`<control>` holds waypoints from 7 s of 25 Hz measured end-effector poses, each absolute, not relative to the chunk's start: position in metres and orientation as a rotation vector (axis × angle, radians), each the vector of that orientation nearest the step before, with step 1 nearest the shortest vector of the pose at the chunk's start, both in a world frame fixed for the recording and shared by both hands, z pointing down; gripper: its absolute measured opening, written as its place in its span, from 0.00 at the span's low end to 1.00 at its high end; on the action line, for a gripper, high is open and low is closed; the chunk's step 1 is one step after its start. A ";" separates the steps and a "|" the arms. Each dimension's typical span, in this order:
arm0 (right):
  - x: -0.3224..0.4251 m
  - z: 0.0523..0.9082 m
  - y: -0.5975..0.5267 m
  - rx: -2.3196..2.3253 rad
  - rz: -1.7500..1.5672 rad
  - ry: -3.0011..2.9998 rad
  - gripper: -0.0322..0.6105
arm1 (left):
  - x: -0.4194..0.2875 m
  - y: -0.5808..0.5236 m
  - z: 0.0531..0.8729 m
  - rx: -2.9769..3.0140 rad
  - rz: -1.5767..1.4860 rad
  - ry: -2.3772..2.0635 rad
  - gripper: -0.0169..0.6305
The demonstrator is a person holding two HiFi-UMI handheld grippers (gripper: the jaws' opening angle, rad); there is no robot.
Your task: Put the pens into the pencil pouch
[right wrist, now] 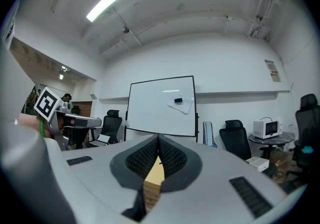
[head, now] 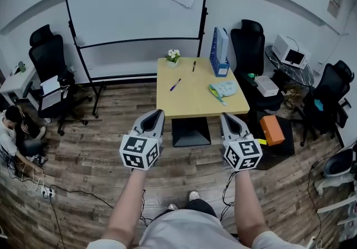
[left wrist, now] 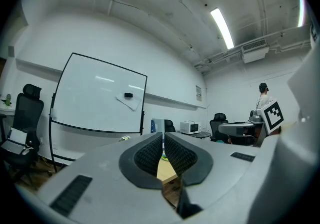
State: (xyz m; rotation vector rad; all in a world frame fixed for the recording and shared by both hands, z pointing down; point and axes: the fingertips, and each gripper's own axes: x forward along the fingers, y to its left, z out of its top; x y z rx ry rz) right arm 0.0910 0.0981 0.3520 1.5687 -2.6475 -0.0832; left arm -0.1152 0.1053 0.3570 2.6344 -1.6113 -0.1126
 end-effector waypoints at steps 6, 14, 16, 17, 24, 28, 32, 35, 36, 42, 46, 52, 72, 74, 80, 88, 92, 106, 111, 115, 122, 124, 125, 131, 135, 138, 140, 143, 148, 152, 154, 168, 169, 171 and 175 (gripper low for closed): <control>0.090 0.351 0.095 1.568 -0.089 -2.644 0.05 | -0.115 0.102 0.357 2.637 -0.116 -1.607 0.06; 0.092 0.351 0.091 1.579 -0.090 -2.631 0.05 | -0.115 0.097 0.358 2.639 -0.116 -1.592 0.06; 0.092 0.351 0.090 1.584 -0.088 -2.628 0.05 | -0.114 0.095 0.359 2.641 -0.117 -1.586 0.06; 0.092 0.352 0.089 1.586 -0.087 -2.626 0.05 | -0.114 0.094 0.359 2.642 -0.118 -1.583 0.06; 0.092 0.352 0.079 1.603 -0.084 -2.625 0.05 | -0.111 0.084 0.359 2.656 -0.133 -1.563 0.06; 0.092 0.350 0.071 1.626 -0.090 -2.635 0.13 | -0.111 0.079 0.358 2.673 -0.174 -1.534 0.23; 0.087 0.347 0.066 1.623 -0.113 -2.648 0.59 | -0.115 0.075 0.353 2.689 -0.195 -1.553 0.50; 0.087 0.345 0.061 1.645 -0.131 -2.641 0.69 | -0.118 0.072 0.350 2.704 -0.191 -1.597 0.58; 0.086 0.345 0.060 1.646 -0.135 -2.639 0.70 | -0.118 0.072 0.350 2.708 -0.184 -1.600 0.59; 0.085 0.340 0.050 1.652 -0.145 -2.634 0.70 | -0.116 0.062 0.350 2.724 -0.158 -1.569 0.59; 0.086 0.341 0.042 1.653 -0.156 -2.624 0.70 | -0.113 0.052 0.351 2.731 -0.156 -1.554 0.59; 0.091 0.349 0.021 1.640 -0.150 -2.609 0.69 | -0.107 0.027 0.357 2.728 -0.140 -1.539 0.59; 0.117 0.364 -0.203 1.546 -0.115 -2.659 0.69 | -0.076 -0.179 0.367 2.680 -0.055 -1.614 0.59; 0.118 0.361 -0.226 1.519 -0.113 -2.680 0.69 | -0.076 -0.199 0.363 2.673 -0.046 -1.643 0.59; 0.115 0.354 -0.274 1.469 -0.113 -2.714 0.68 | -0.080 -0.240 0.352 2.651 -0.043 -1.710 0.59; 0.106 0.350 -0.307 1.499 -0.122 -2.702 0.68 | -0.092 -0.280 0.357 2.656 -0.014 -1.683 0.59; 0.107 0.359 -0.316 1.532 -0.098 -2.658 0.67 | -0.097 -0.295 0.362 2.664 -0.001 -1.657 0.59; 0.113 0.407 -0.316 1.577 0.032 -2.524 0.65 | -0.103 -0.317 0.483 2.539 0.220 -1.490 0.59; 0.122 0.425 -0.314 1.591 0.081 -2.483 0.62 | -0.096 -0.318 0.542 2.467 0.342 -1.418 0.59; 0.129 0.438 -0.313 1.595 0.121 -2.460 0.59 | -0.090 -0.316 0.594 2.378 0.438 -1.359 0.59; 0.137 0.458 -0.307 1.596 0.177 -2.419 0.56 | -0.095 -0.319 0.652 2.228 0.620 -1.343 0.59; 0.142 0.462 -0.304 1.601 0.188 -2.410 0.55 | -0.096 -0.319 0.663 2.190 0.659 -1.331 0.59; 0.144 0.463 -0.304 1.604 0.192 -2.404 0.55 | -0.096 -0.319 0.668 2.176 0.671 -1.322 0.58; 0.160 0.466 -0.302 1.638 0.203 -2.369 0.52 | -0.098 -0.312 0.683 2.117 0.758 -1.335 0.30; 0.168 0.466 -0.301 1.661 0.208 -2.355 0.51 | -0.100 -0.310 0.687 2.125 0.820 -1.340 0.14; 0.172 0.466 -0.301 1.670 0.207 -2.348 0.50 | -0.100 -0.310 0.685 2.108 0.806 -1.332 0.13; 0.175 0.466 -0.300 1.668 0.201 -2.341 0.50 | -0.101 -0.311 0.679 2.113 0.770 -1.344 0.12; 0.182 0.472 -0.299 1.662 0.197 -2.320 0.49 | -0.100 -0.314 0.655 2.166 0.662 -1.383 0.12; 0.195 0.485 -0.297 1.653 0.202 -2.265 0.49 | -0.098 -0.322 0.600 2.294 0.468 -1.437 0.12; 0.202 0.499 -0.297 1.654 0.236 -2.227 0.49 | -0.096 -0.327 0.557 2.363 0.323 -1.469 0.12; 0.203 0.508 -0.295 1.644 0.250 -2.205 0.49 | -0.095 -0.327 0.544 2.384 0.286 -1.473 0.12; 0.206 0.620 -0.255 1.512 0.425 -1.927 0.42 | -0.091 -0.312 0.538 2.407 0.262 -1.421 0.12; 0.206 0.624 -0.253 1.509 0.429 -1.912 0.41 | -0.090 -0.310 0.539 2.407 0.267 -1.414 0.12; 0.208 0.632 -0.252 1.502 0.434 -1.884 0.39 | -0.086 -0.305 0.543 2.409 0.280 -1.392 0.12; 0.215 0.636 -0.258 1.512 0.445 -1.827 0.20 | -0.066 -0.290 0.557 2.434 0.383 -1.290 0.12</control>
